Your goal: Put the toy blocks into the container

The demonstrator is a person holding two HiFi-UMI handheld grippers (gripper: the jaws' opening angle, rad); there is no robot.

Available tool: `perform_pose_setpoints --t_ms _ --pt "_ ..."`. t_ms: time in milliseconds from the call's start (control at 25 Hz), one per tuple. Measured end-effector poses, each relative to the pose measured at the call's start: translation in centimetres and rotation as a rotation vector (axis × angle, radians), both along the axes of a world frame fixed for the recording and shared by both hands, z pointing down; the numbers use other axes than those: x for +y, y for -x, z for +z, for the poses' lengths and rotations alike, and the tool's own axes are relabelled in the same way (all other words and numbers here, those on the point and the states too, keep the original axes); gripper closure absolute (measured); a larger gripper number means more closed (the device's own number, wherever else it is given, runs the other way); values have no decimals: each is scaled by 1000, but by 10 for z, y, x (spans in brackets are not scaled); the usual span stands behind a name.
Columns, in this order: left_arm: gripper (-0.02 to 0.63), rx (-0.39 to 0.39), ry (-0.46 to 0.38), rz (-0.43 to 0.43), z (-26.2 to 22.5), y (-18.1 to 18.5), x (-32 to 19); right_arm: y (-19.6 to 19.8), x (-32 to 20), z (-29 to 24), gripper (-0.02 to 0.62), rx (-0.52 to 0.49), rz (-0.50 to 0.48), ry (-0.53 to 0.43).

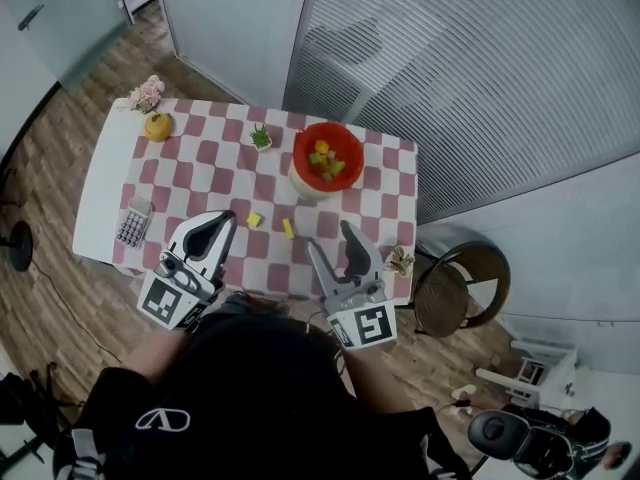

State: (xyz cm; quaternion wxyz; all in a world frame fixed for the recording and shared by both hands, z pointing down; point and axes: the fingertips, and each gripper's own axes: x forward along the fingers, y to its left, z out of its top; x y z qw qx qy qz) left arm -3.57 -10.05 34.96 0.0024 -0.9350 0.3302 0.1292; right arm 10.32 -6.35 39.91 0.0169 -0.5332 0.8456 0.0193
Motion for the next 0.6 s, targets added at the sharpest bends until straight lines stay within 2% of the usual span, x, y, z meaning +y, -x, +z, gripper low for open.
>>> perform_pose_setpoints --t_ms 320,440,600 --pt "600 22 -13 12 -3 1 2 5 -17 36 339 45 -14 113" --pt "600 -3 -9 -5 2 7 2 8 -31 72 334 82 -27 206" --pt "600 7 5 -27 1 15 2 15 -50 125 322 111 -59 347"
